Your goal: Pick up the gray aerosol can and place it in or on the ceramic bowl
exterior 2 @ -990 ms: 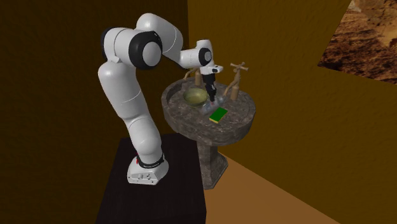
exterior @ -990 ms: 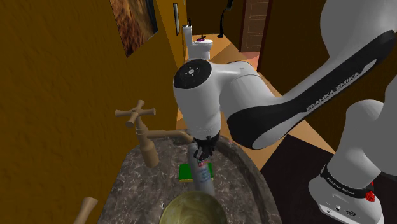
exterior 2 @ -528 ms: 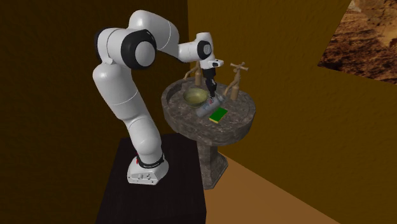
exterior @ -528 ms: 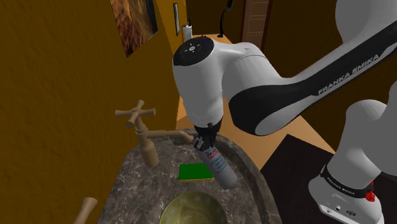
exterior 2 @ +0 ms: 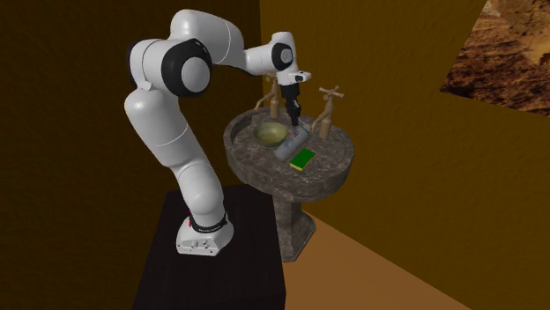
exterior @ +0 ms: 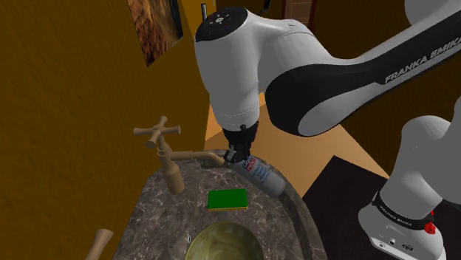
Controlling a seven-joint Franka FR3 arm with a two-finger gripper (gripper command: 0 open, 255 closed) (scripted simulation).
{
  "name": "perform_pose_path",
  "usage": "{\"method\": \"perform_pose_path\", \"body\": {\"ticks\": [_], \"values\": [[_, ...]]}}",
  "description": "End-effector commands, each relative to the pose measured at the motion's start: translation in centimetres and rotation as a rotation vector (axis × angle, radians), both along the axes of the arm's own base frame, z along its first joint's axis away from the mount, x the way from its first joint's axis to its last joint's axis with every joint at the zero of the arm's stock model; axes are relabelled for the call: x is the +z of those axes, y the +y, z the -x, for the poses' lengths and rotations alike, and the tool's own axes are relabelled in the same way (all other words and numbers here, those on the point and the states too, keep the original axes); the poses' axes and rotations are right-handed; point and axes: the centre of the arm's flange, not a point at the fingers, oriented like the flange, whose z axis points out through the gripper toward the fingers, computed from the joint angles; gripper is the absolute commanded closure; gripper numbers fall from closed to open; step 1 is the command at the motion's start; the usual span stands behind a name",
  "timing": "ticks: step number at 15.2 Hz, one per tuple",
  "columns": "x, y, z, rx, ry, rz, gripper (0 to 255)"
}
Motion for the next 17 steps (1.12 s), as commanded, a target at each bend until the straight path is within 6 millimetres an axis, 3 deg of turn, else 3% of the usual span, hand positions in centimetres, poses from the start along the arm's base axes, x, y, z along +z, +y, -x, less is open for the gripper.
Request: {"method": "perform_pose_path", "body": {"ticks": [1, 8, 17], "values": [[1.1, -0.1, 0.1, 0.000, 0.000, 0.000, 255], [4.5, -0.1, 0.1, 0.000, 0.000, 0.000, 255], [7.5, 8.9, 7.2, 0.000, 0.000, 0.000, 255]]}}
